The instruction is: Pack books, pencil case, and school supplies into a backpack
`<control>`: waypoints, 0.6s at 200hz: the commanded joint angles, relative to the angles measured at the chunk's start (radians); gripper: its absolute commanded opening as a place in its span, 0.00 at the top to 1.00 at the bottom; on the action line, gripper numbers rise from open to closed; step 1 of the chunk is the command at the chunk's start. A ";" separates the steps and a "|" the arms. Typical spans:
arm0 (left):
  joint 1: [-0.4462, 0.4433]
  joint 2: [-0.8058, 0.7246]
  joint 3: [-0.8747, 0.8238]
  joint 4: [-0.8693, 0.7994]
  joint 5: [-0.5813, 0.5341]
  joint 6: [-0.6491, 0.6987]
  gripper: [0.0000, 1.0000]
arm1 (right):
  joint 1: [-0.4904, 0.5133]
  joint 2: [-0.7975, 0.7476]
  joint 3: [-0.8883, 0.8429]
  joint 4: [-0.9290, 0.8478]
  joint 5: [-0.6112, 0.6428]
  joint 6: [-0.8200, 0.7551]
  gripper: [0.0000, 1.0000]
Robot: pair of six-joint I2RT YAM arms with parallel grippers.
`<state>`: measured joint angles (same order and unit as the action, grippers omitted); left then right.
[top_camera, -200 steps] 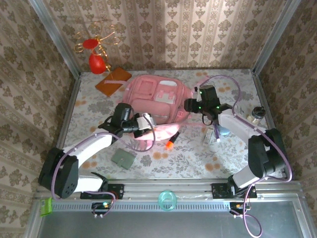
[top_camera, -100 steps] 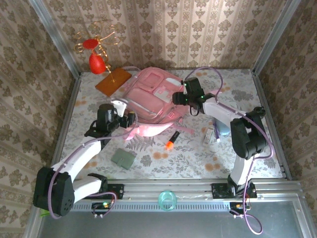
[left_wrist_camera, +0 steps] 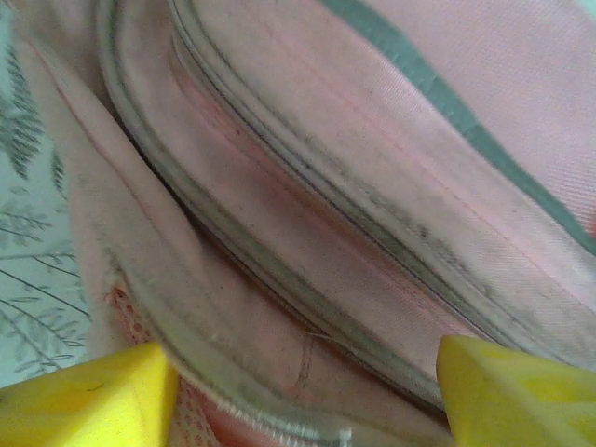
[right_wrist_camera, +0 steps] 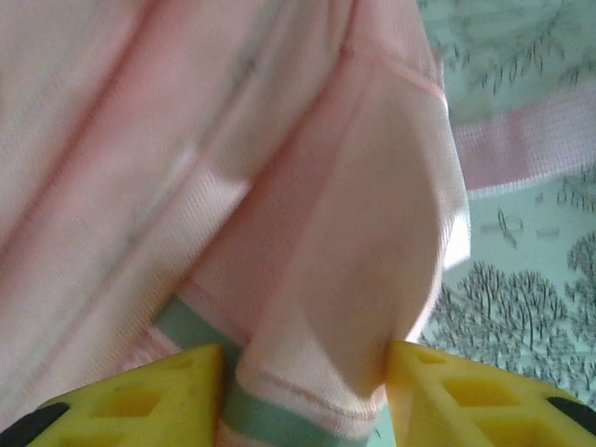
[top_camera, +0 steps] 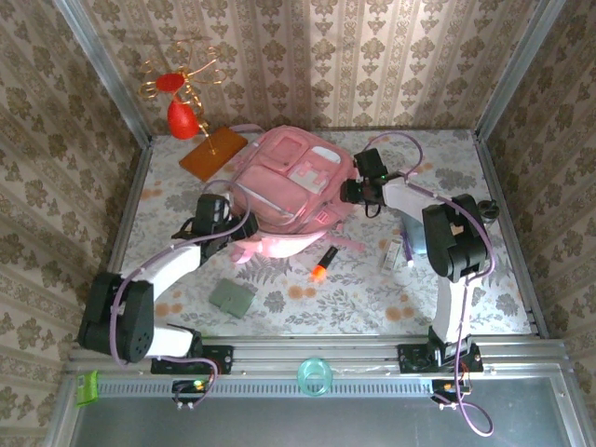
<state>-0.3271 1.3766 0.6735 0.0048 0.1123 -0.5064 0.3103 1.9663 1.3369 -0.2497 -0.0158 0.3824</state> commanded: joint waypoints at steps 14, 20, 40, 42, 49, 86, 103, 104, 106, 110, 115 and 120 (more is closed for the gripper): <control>0.003 0.111 0.064 0.047 0.091 -0.031 0.30 | 0.007 -0.087 -0.147 -0.033 -0.069 0.081 0.68; 0.003 0.126 0.072 0.051 0.091 -0.028 0.30 | 0.009 -0.099 -0.170 -0.025 -0.074 0.090 0.70; 0.003 0.167 0.106 0.056 0.092 -0.013 0.30 | 0.008 -0.146 -0.252 0.036 -0.098 0.124 0.80; 0.004 0.171 0.109 0.055 0.091 -0.013 0.30 | 0.007 -0.149 -0.258 0.043 -0.102 0.129 0.81; 0.003 0.186 0.119 0.061 0.089 -0.011 0.30 | 0.009 -0.166 -0.285 0.061 -0.117 0.145 0.84; 0.015 0.294 0.236 0.044 0.074 0.035 0.30 | 0.045 -0.273 -0.400 0.140 -0.163 0.218 0.80; 0.031 0.357 0.330 0.023 0.078 0.053 0.30 | 0.070 -0.297 -0.408 0.170 -0.193 0.223 0.76; 0.031 0.362 0.335 0.021 0.077 0.054 0.30 | 0.072 -0.298 -0.407 0.171 -0.194 0.223 0.76; 0.033 0.368 0.347 0.017 0.077 0.057 0.29 | 0.075 -0.297 -0.406 0.171 -0.195 0.222 0.76; 0.039 0.380 0.368 0.009 0.074 0.060 0.29 | 0.081 -0.301 -0.403 0.172 -0.198 0.218 0.74; 0.045 0.393 0.397 -0.001 0.066 0.064 0.29 | 0.088 -0.304 -0.398 0.169 -0.205 0.209 0.73; 0.052 0.403 0.422 -0.007 0.057 0.069 0.29 | 0.093 -0.306 -0.393 0.163 -0.212 0.199 0.72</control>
<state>-0.2916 1.7203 0.9855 0.0349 0.1528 -0.4683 0.3492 1.6897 0.9360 -0.1078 -0.1078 0.5781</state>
